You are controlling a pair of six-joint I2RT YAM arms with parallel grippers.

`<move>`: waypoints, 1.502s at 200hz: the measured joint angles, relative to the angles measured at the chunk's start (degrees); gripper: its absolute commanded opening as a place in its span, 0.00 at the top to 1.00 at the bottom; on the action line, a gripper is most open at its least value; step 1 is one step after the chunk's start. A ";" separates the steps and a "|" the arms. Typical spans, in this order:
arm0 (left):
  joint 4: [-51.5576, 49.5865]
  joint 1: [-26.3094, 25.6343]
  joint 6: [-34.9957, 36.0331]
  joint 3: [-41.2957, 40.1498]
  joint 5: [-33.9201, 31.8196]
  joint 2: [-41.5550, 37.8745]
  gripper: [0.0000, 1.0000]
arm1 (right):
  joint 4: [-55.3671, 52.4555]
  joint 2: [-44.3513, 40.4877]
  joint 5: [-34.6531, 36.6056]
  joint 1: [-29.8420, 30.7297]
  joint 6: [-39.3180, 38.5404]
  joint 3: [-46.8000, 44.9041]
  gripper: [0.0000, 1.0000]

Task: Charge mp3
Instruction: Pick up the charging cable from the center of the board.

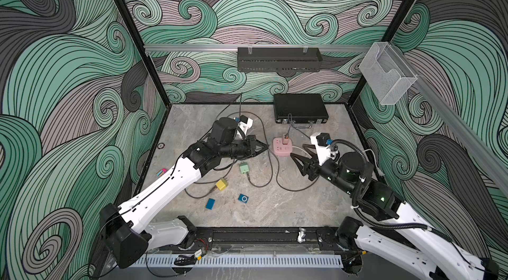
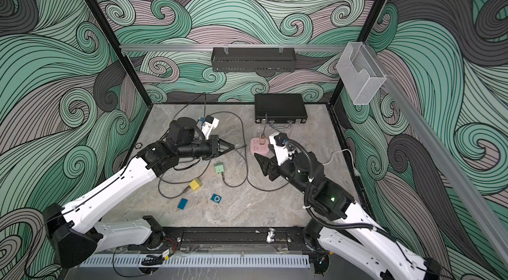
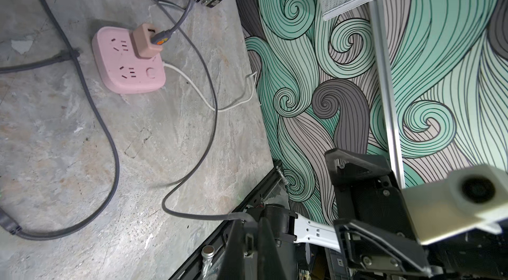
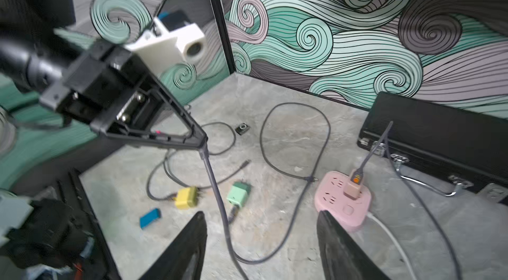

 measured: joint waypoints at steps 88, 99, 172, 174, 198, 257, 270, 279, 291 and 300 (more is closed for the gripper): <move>10.21 -2.64 4.85 -4.63 -11.26 -5.03 0.98 | 24.46 9.44 -14.93 -1.18 37.73 -7.34 0.39; 10.97 -3.67 5.27 -4.83 -13.25 -5.01 0.98 | 26.38 9.53 -14.93 -1.18 40.15 -7.82 0.41; 19.45 -7.39 4.96 -6.69 -22.67 -3.72 0.98 | 39.69 9.33 -12.17 -1.27 52.28 -13.14 0.26; 19.74 -7.50 4.94 -6.69 -22.86 -3.61 0.98 | 40.35 9.64 -12.09 -1.27 52.72 -13.42 0.26; 21.70 -8.83 4.87 -6.71 -24.26 -3.17 0.98 | 45.42 13.57 -11.93 -1.27 55.67 -14.45 0.27; 24.02 -11.06 4.87 -6.73 -26.32 -1.86 0.98 | 56.04 18.58 -9.75 -1.22 59.12 -14.51 0.37; 24.55 -11.41 4.83 -6.78 -26.58 -1.70 0.98 | 58.53 18.97 -8.41 -1.22 59.34 -14.51 0.38; 25.03 -11.58 4.79 -6.78 -26.71 -1.62 0.98 | 59.91 19.54 -7.78 -1.22 59.39 -14.51 0.38; 25.53 -11.80 4.61 -6.78 -26.82 -1.53 0.98 | 61.77 20.79 -7.04 -1.22 59.56 -14.49 0.39; 26.14 -11.96 4.37 -6.93 -26.91 -1.51 0.98 | 62.82 21.90 -6.58 -1.20 59.78 -14.49 0.41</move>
